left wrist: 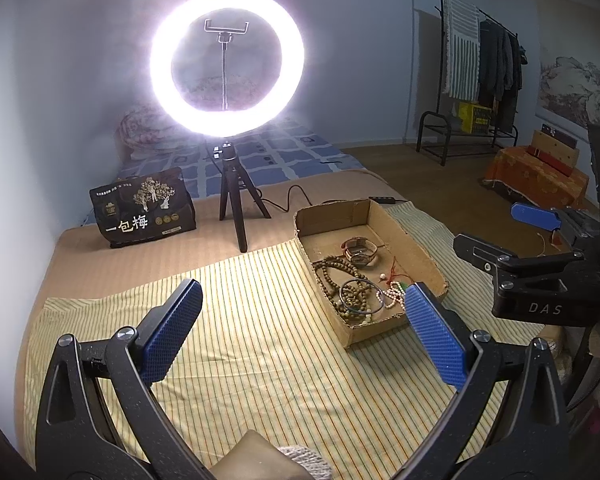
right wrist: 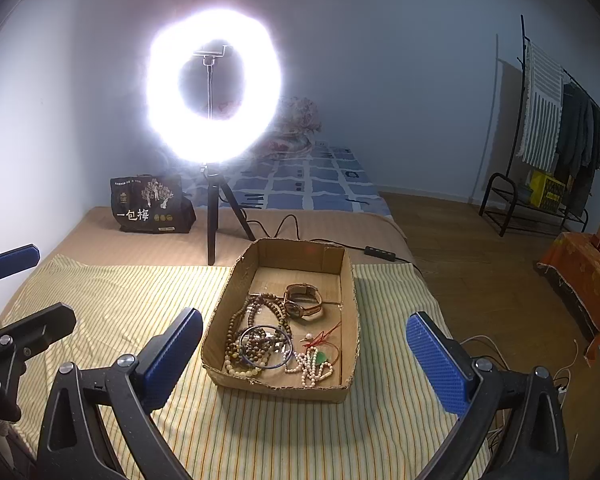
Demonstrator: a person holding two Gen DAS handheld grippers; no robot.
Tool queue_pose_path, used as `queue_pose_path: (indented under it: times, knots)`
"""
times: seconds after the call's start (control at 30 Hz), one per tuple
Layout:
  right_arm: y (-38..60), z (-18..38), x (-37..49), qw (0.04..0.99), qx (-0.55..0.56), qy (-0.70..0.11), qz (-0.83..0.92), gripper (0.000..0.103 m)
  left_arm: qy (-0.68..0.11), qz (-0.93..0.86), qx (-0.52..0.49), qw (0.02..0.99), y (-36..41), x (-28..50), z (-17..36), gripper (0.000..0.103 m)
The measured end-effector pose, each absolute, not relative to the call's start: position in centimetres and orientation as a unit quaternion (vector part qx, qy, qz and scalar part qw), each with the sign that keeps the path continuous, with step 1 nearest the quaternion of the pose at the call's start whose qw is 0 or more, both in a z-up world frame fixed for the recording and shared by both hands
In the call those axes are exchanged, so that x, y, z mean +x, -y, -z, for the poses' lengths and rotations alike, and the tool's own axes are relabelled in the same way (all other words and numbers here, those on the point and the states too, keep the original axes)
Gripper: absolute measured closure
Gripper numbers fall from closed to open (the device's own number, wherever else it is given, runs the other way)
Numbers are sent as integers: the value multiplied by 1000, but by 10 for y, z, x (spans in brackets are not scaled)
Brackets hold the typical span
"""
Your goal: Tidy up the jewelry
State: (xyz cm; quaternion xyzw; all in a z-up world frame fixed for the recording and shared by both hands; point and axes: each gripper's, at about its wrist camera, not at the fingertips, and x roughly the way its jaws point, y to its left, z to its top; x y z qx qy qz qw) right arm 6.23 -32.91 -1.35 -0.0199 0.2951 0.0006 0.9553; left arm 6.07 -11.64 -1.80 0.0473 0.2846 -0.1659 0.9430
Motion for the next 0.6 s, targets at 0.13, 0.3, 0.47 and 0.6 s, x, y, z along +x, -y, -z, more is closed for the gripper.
queue_pose_path:
  times: [0.13, 0.3, 0.47, 0.6]
  knots:
    - [329, 15, 62, 955, -19, -297, -2, 0, -281, 160, 49, 945, 115, 61, 18, 0]
    - [334, 19, 63, 953, -19, -302, 0, 0, -276, 154, 46, 948, 111, 62, 17, 0]
    - [341, 21, 62, 951, -16, -308, 2, 0, -286, 158, 39, 945, 111, 63, 17, 0]
    - [344, 23, 63, 950, -16, -310, 5, 0, -289, 154, 41, 944, 112, 65, 18, 0]
